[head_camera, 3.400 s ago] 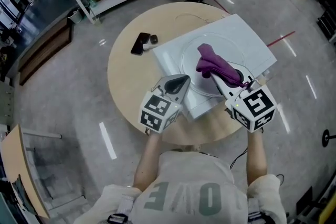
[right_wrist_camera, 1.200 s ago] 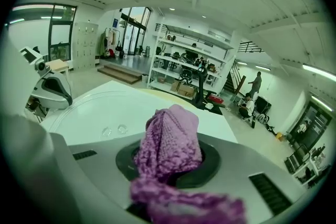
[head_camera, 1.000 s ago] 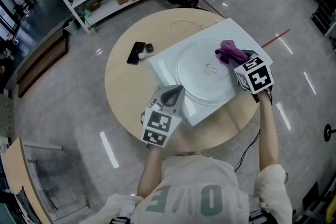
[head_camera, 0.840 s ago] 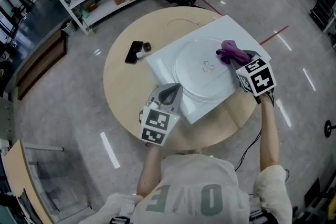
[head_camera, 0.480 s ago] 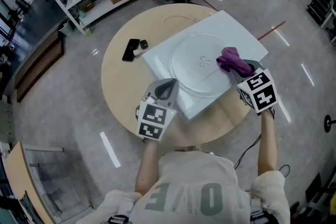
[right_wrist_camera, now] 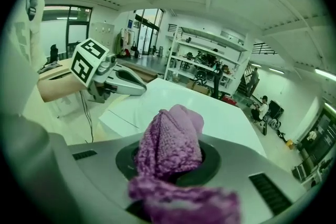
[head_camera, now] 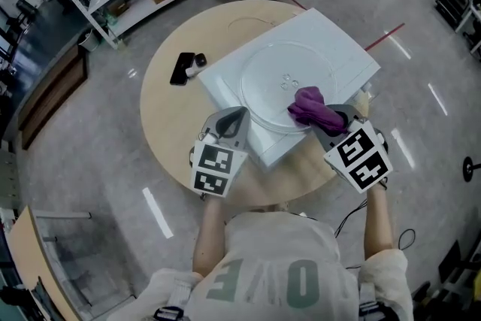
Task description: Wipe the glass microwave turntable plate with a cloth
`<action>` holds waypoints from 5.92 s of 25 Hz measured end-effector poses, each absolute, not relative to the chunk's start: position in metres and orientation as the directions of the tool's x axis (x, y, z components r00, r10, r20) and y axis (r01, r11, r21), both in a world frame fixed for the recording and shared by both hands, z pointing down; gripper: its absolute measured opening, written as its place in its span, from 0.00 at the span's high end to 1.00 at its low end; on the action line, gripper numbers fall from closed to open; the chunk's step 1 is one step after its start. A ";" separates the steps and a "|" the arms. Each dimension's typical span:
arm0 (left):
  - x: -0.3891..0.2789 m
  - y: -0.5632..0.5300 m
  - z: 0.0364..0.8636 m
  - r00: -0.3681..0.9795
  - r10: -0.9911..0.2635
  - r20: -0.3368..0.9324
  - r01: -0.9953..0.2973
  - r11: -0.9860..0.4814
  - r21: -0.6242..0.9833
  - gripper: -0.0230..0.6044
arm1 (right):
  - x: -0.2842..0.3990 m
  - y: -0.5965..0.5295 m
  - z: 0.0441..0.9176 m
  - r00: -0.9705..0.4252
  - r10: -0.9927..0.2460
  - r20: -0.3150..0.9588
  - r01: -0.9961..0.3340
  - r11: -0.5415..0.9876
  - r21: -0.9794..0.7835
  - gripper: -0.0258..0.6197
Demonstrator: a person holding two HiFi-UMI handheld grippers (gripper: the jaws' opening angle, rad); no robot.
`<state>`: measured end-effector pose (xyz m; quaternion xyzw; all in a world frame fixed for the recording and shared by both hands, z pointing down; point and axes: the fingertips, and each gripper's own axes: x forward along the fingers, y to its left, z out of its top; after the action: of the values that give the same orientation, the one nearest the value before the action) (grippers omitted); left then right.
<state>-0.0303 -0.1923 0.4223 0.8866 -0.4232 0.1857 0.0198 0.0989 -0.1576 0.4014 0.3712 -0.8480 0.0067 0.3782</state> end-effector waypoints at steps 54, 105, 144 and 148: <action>-0.016 -0.206 0.409 0.674 -0.698 0.242 -0.720 -0.694 0.003 0.96 | 0.018 -0.262 0.386 -0.597 -0.548 0.586 -0.541 0.814 0.210 0.87; -0.010 -0.201 0.421 0.738 -0.575 0.353 -0.632 -0.773 0.063 0.96 | -0.003 -0.212 0.408 -0.574 -0.490 0.656 -0.467 0.854 0.229 0.87; -0.010 -0.203 0.418 0.696 -0.620 0.362 -0.678 -0.734 0.044 0.96 | 0.028 -0.163 0.408 -0.531 -0.551 0.644 -0.501 0.817 0.286 0.87; -0.010 -0.203 0.419 0.693 -0.623 0.362 -0.680 -0.732 0.042 0.96 | 0.028 -0.154 0.409 -0.531 -0.542 0.651 -0.483 0.825 0.293 0.87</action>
<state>-0.0097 -0.2027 0.4189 0.9160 -0.3557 0.1641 0.0869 0.0276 -0.1540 0.4095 0.2930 -0.8742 -0.0387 0.3853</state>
